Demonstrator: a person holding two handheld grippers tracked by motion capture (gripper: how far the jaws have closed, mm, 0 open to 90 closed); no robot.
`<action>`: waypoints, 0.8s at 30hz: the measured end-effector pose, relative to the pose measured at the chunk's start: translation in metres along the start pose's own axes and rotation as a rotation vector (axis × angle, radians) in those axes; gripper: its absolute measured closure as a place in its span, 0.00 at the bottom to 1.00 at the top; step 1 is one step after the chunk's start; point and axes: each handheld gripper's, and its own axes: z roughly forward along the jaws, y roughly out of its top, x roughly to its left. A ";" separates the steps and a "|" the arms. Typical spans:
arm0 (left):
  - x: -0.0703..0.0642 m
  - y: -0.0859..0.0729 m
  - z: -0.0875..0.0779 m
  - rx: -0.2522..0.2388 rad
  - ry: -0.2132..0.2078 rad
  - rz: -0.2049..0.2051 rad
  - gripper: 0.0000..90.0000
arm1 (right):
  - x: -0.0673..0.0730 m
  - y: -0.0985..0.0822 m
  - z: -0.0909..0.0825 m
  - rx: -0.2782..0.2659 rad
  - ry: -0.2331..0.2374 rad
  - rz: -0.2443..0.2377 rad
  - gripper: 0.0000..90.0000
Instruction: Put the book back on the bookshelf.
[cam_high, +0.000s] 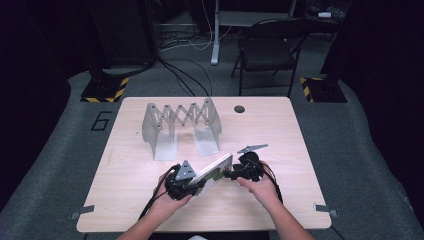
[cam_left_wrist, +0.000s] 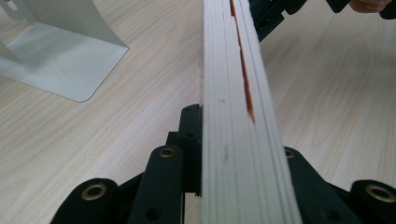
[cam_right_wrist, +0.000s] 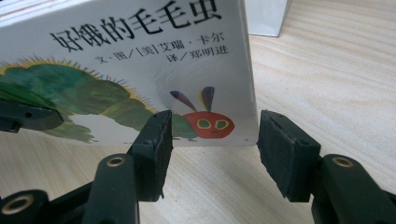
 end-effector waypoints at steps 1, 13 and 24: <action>0.000 0.000 0.000 0.001 -0.001 0.000 0.84 | 0.000 0.000 0.000 0.000 0.000 0.000 0.50; 0.000 0.003 0.000 0.013 -0.012 -0.006 0.84 | -0.001 -0.001 0.000 0.008 0.006 0.014 0.50; 0.001 0.006 -0.004 0.010 -0.013 -0.013 0.84 | -0.004 -0.001 -0.004 -0.003 0.011 0.023 0.50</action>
